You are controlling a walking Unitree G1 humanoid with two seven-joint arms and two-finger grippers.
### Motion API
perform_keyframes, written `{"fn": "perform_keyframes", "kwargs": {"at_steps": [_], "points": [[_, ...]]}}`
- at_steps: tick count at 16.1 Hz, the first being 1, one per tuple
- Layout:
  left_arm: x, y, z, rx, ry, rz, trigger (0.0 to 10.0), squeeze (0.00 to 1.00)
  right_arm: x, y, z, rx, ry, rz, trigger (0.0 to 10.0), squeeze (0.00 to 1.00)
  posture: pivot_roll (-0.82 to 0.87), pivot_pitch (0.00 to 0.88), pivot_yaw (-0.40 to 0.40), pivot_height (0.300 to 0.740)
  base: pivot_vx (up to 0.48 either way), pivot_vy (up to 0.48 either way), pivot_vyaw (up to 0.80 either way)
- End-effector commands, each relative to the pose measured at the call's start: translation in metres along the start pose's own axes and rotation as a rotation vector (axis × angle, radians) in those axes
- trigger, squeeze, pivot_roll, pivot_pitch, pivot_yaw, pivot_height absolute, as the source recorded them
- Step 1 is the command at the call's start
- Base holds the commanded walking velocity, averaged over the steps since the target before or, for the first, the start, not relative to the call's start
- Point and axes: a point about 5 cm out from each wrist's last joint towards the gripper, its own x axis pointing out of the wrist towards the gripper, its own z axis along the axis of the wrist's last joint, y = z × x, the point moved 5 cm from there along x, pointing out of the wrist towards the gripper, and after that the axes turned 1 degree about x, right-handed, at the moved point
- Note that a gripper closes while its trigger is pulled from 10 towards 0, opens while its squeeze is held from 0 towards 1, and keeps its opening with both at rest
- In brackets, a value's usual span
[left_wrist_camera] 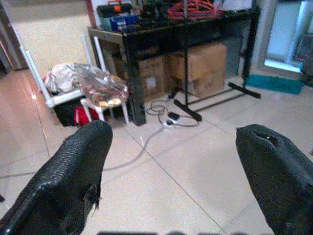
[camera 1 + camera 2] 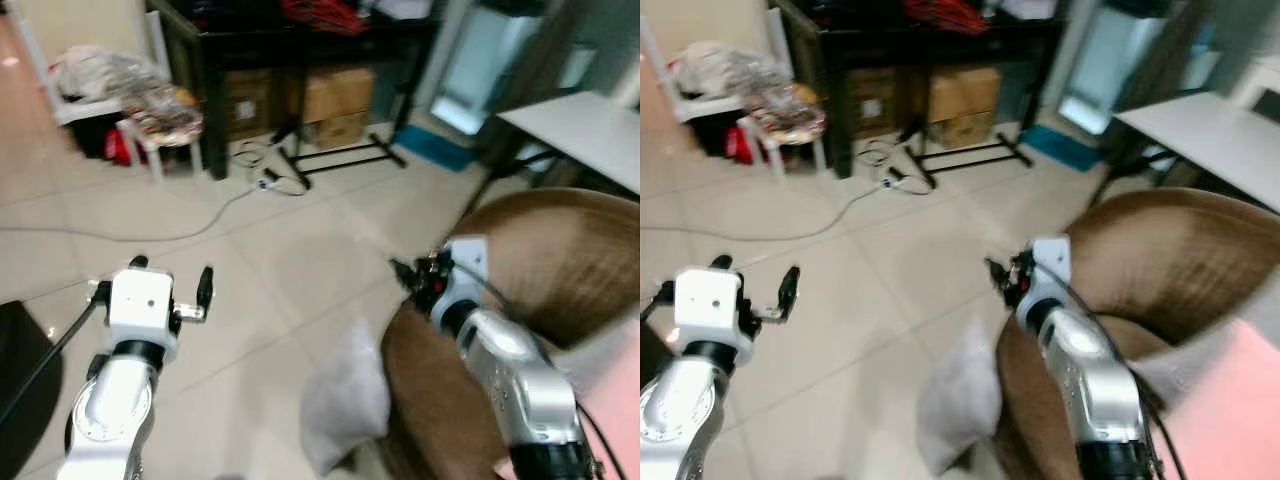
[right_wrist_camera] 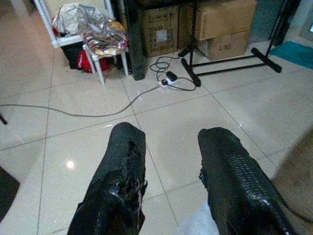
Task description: Move the pillow to the sofa from floor
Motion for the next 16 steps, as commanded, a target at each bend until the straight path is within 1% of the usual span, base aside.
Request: {"fn": "perform_keyframes", "kwargs": {"at_steps": [1, 2, 4, 6, 8, 9, 10, 11, 14, 16], "points": [[0.0, -0.003, 0.0, -0.003, 0.004, -0.01, 10.0, 0.0, -0.003, -0.011, 0.005, -0.032, -0.026, -0.042, 10.0, 0.0, 0.0, 0.0, -0.134, 0.74, 0.285, 0.0, 0.0], [0.001, -0.001, -0.001, 0.001, 0.005, -0.007, 10.0, 0.0, -0.004, -0.014, 0.01, -0.072, -0.057, -0.068, 10.0, 0.0, 0.0, 0.0, -0.133, 0.74, 0.285, 0.0, 0.0], [0.003, 0.002, 0.0, 0.009, 0.003, 0.0, 10.0, 0.0, -0.005, -0.021, 0.017, -0.074, -0.1, -0.127, 10.0, 0.0, 0.0, 0.0, -0.129, 0.74, 0.283, 0.0, 0.0], [0.004, 0.004, 0.001, 0.015, 0.0, 0.002, 10.0, 0.0, -0.006, -0.024, 0.017, -0.075, -0.108, -0.145, 10.0, 0.0, 0.0, 0.0, -0.127, 0.74, 0.281, 0.0, 0.0], [0.005, 0.005, 0.003, 0.028, -0.013, 0.008, 10.0, 0.0, -0.007, -0.026, 0.016, -0.079, -0.115, -0.157, 10.0, 0.0, -0.01, 0.0, -0.118, 0.74, 0.0, 0.0, 0.0], [0.004, 0.005, 0.004, 0.034, -0.029, 0.014, 10.0, 0.0, -0.01, -0.032, 0.017, -0.087, -0.134, -0.192, 10.0, 0.0, -0.01, 0.0, -0.118, 0.74, 0.0, 0.0, 0.0], [0.002, 0.006, 0.003, 0.05, -0.046, 0.027, 10.0, 0.0, -0.012, -0.036, 0.014, -0.071, -0.134, -0.214, 10.0, 0.0, -0.01, 0.0, -0.118, 0.74, 0.0, 0.0, 0.0], [-0.001, 0.008, 0.001, 0.061, -0.05, 0.042, 10.0, 0.0, -0.014, -0.037, 0.012, -0.047, -0.139, -0.211, 10.0, 0.0, -0.02, 0.0, -0.113, 0.73, 0.0, 0.0, 0.0], [-0.001, 0.012, 0.001, 0.074, -0.05, 0.063, 10.0, 0.0, -0.015, -0.034, 0.006, -0.058, -0.131, -0.193, 10.0, 0.0, -0.02, 0.0, -0.112, 0.695, 0.0, 0.0, 0.0], [-0.001, 0.011, 0.002, 0.075, -0.055, 0.058, 10.0, 0.0, -0.014, -0.032, 0.006, -0.06, -0.134, -0.189, 10.0, 0.0, -0.02, 0.0, -0.111, 0.675, 0.0, 0.0, 0.0]]}}
